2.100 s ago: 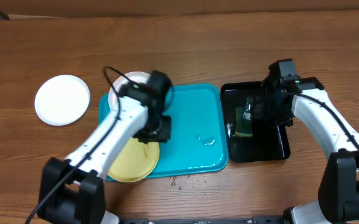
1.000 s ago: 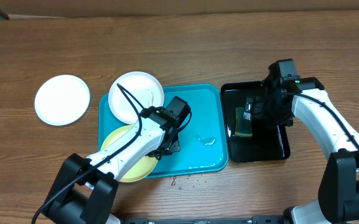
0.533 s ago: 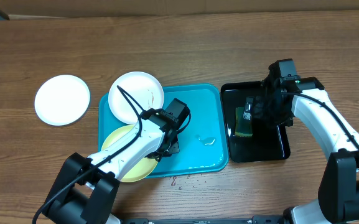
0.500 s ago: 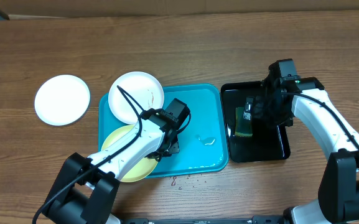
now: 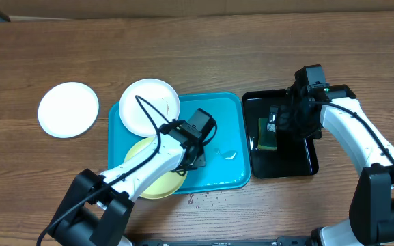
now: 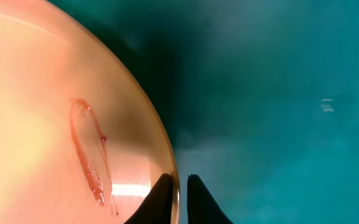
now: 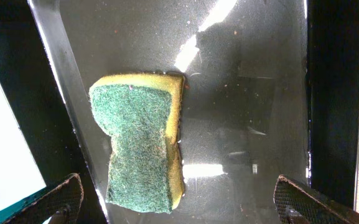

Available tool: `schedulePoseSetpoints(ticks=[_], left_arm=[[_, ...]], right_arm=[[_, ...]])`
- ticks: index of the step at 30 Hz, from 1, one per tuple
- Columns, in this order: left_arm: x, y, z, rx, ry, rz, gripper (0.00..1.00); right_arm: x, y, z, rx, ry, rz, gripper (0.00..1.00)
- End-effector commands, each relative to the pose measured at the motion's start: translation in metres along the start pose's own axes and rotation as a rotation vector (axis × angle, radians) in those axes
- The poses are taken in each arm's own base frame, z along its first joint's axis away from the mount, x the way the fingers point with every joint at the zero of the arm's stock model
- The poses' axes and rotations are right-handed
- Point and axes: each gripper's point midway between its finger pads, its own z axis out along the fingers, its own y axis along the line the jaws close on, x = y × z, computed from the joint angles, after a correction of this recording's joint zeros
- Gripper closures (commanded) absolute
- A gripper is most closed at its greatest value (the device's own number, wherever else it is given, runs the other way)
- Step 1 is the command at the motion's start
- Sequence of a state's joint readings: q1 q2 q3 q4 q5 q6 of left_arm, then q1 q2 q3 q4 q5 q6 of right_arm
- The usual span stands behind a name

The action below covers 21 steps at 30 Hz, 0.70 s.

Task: Clean dirty plates on tray and stack at the side
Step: 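Move left gripper back to grasp the yellow plate rim, then slide the yellow plate right across the teal tray with the left gripper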

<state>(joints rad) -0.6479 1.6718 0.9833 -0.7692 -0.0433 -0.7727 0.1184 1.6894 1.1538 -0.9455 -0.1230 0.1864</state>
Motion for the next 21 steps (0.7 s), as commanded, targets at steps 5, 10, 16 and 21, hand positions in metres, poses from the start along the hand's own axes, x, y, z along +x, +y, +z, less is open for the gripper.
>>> schedulePoseSetpoints(ticks=[5, 10, 16, 21], left_arm=[[-0.002, -0.039, 0.001, 0.122, -0.050, 0.036, 0.85], [-0.008, -0.068, -0.004, 0.216, -0.104, 0.069, 0.80], [-0.021, -0.097, -0.028, 0.350, -0.125, 0.124, 0.94], [-0.055, -0.061, -0.089, 0.243, -0.199, 0.054, 0.84]], right_arm=[[-0.009, 0.000, -0.009, 0.002, -0.037, -0.001, 0.00], [-0.009, 0.000, -0.009, 0.002, -0.036, -0.001, 0.00], [-0.009, 0.000, -0.009, 0.002, -0.037, -0.001, 0.00], [-0.009, 0.000, -0.009, 0.002, -0.036, -0.001, 0.00]])
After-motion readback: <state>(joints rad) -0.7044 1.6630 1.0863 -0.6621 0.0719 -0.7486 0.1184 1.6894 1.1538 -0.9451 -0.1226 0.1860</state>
